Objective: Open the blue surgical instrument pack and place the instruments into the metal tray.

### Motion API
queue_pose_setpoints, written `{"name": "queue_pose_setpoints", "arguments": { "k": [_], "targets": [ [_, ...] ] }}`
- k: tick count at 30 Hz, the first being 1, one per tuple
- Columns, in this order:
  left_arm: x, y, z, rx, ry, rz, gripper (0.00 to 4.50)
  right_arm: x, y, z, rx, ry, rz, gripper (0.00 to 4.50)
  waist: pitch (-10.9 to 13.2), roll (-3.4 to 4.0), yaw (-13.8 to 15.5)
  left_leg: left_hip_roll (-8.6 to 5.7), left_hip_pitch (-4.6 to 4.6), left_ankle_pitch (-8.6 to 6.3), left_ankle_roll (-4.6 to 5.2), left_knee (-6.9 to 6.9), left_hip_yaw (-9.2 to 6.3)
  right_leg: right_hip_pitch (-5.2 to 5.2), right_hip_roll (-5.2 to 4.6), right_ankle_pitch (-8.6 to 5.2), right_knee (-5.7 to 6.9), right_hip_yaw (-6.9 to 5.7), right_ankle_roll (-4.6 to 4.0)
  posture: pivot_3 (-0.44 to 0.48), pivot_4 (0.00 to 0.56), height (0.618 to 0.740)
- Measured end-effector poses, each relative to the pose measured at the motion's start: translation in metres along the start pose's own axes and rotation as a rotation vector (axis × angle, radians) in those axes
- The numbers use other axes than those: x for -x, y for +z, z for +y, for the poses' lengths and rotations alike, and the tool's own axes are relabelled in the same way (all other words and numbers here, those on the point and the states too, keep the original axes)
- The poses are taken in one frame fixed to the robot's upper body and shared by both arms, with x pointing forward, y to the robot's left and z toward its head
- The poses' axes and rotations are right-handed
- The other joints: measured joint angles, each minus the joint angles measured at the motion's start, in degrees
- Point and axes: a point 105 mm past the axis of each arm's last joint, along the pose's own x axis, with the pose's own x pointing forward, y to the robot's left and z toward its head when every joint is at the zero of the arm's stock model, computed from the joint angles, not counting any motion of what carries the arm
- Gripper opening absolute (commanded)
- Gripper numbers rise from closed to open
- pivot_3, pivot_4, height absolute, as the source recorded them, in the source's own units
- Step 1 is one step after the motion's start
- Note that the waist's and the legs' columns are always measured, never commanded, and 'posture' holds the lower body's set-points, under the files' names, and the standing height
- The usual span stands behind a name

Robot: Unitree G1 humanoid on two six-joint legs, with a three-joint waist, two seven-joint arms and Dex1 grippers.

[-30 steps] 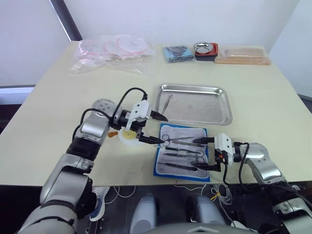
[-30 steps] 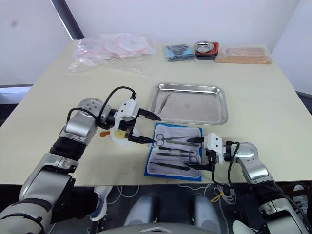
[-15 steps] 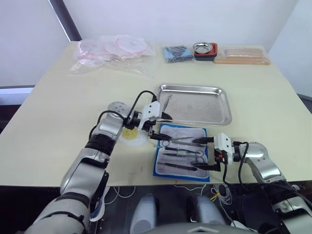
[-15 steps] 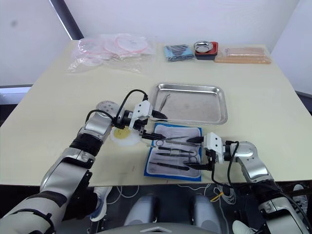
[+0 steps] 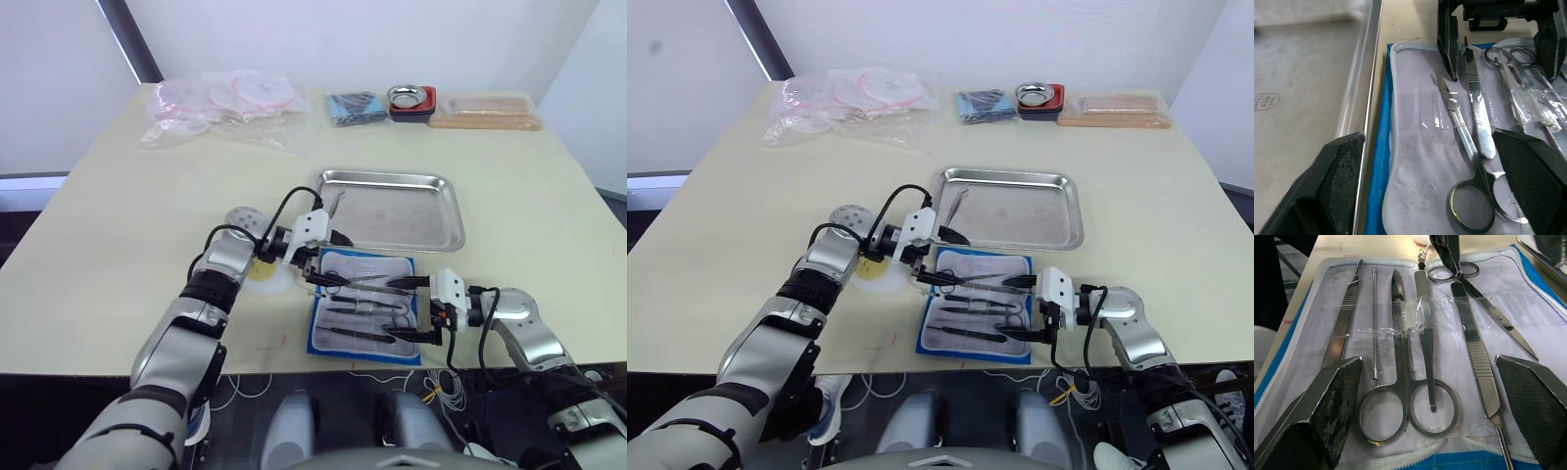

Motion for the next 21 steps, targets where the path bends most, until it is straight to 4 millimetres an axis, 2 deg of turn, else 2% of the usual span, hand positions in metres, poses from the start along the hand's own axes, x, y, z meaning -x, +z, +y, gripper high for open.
{"name": "queue_pose_setpoints", "arguments": {
  "k": [1, 2, 21],
  "targets": [
    [0.0001, 0.0003, -0.0001, 0.001, 0.000, -0.003, 2.86, 0.0000, 0.0000, 0.0000, 0.000, 0.000, 0.000, 4.50, 0.0, 0.00, 0.0, 0.00, 0.00, 0.00, 0.00, 0.00, 0.00, 0.00, 0.00, 0.00, 0.00, 0.00, 0.00, 0.000, 0.150, 0.740],
    [0.0002, 0.0004, -0.0001, 0.001, 0.000, -0.004, 2.69, -0.0001, 0.0000, 0.0000, 0.000, 0.000, 0.000, 4.50, 0.0, 0.00, 0.0, 0.00, 0.00, 0.00, 0.00, 0.00, 0.00, 0.00, 0.00, 0.00, 0.00, 0.00, 0.00, 0.000, 0.150, 0.740],
    [-0.0036, -0.0008, -0.0054, -0.036, -0.013, 0.031, 2.69, -0.0015, 0.0005, -0.0001, -0.002, -0.005, -0.006, 4.50, 0.0, 0.00, -0.6, 0.00, 0.00, 0.00, 0.00, -0.01, -0.03, 0.00, 0.00, 0.00, 0.00, -0.02, 0.00, 0.000, 0.150, 0.740]
  ]
}}
